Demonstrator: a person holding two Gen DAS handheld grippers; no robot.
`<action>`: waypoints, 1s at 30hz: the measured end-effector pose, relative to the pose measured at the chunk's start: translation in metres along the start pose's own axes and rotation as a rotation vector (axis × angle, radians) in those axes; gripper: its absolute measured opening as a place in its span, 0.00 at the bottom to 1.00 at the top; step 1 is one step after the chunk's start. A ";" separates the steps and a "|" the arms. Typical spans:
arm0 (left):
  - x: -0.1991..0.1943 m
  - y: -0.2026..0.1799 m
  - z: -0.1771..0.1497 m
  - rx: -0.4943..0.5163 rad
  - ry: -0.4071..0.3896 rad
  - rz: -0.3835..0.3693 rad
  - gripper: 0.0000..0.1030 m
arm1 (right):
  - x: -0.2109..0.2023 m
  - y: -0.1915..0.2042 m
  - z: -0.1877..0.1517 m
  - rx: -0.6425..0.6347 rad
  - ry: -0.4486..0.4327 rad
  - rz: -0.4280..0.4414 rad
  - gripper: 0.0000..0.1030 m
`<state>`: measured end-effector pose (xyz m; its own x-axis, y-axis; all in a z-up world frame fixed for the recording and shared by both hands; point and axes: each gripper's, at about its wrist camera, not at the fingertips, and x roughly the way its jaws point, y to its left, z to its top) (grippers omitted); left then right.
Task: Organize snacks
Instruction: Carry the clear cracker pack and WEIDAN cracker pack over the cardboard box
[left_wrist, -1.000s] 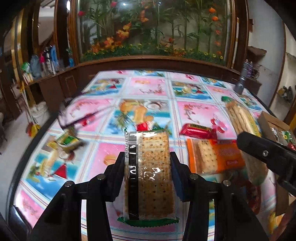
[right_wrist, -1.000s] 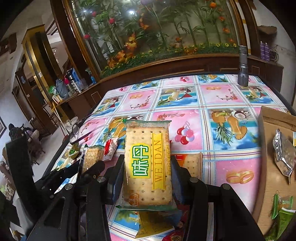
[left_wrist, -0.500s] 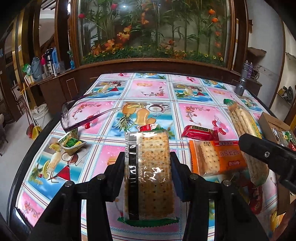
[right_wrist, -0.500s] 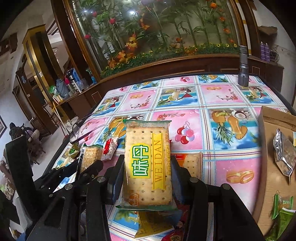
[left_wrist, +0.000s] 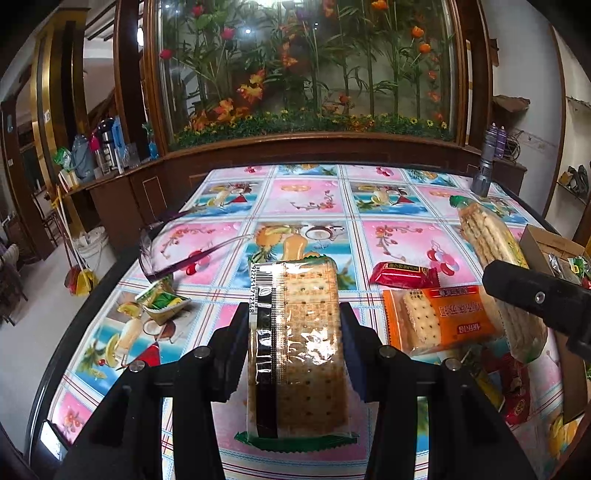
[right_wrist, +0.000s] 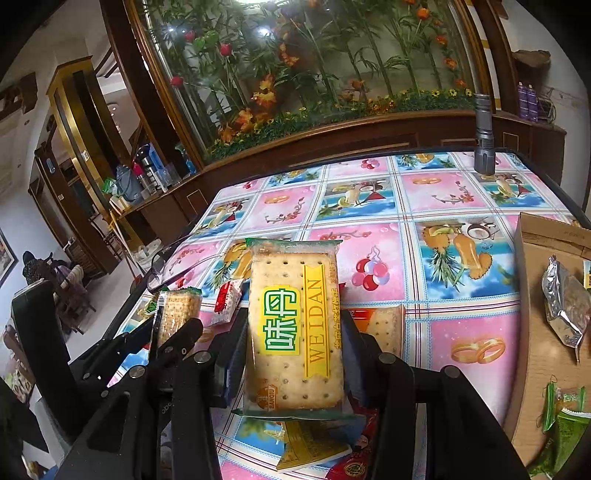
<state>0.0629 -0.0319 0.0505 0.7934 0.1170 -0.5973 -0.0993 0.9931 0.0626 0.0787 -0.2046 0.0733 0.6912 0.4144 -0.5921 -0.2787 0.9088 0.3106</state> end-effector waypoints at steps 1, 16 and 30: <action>-0.001 0.001 0.000 -0.002 -0.003 0.002 0.44 | -0.001 0.000 0.000 -0.001 -0.002 0.001 0.49; -0.007 0.002 0.002 0.012 -0.035 0.021 0.44 | -0.008 0.000 0.003 0.002 -0.024 0.004 0.49; -0.015 -0.006 0.001 0.046 -0.080 0.034 0.44 | -0.035 -0.030 0.012 0.076 -0.090 -0.023 0.49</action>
<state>0.0522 -0.0399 0.0603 0.8358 0.1495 -0.5283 -0.1011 0.9877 0.1196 0.0711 -0.2473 0.0934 0.7550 0.3841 -0.5315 -0.2128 0.9101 0.3554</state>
